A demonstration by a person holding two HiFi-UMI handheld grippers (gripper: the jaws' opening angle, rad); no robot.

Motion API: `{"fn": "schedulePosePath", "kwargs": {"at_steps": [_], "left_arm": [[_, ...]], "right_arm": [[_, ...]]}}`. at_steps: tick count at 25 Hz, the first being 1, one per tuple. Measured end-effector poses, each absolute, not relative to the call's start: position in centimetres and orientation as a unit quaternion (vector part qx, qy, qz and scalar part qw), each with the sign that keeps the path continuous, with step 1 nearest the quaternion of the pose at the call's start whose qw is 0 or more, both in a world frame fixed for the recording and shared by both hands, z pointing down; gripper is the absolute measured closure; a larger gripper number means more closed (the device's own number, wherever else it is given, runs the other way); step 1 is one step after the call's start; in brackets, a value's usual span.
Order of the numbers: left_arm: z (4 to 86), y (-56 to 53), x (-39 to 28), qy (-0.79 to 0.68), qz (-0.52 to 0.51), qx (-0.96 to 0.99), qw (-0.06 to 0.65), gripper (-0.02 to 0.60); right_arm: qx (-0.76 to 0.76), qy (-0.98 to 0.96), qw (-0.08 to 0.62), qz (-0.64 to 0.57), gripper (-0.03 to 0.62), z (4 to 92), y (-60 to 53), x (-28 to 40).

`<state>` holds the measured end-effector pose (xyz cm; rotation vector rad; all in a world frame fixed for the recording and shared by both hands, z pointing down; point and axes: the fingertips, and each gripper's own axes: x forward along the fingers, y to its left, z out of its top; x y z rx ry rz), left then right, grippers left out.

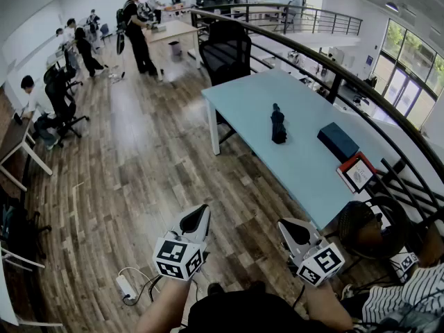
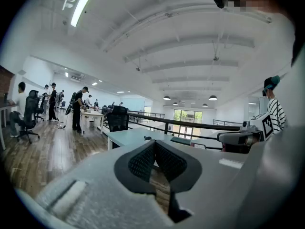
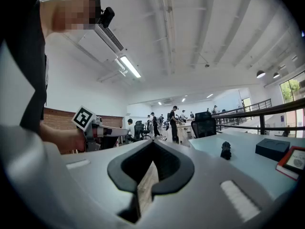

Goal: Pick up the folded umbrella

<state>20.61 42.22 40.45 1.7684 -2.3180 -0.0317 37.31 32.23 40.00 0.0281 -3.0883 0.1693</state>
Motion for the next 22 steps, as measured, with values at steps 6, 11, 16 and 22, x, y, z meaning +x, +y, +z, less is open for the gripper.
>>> {"fn": "schedulePosePath", "kwargs": {"at_steps": [6, 11, 16, 22], "left_arm": [[40.8, 42.6, 21.2, -0.789, -0.009, 0.603, 0.119, 0.575], [41.2, 42.1, 22.0, -0.787, -0.009, 0.603, 0.128, 0.575], [41.2, 40.6, 23.7, -0.784, -0.006, 0.606, 0.132, 0.575], [40.5, 38.2, 26.4, -0.786, 0.005, 0.605, 0.126, 0.575]], "right_arm": [[0.008, -0.998, 0.022, 0.061, 0.595, 40.2, 32.6, 37.8], [0.007, -0.998, 0.007, 0.062, 0.595, 39.8, 32.2, 38.8], [0.019, -0.998, 0.0, 0.066, 0.594, 39.6, 30.6, 40.5], [0.021, -0.995, 0.016, 0.099, 0.592, 40.9, 28.0, 43.8]]}}
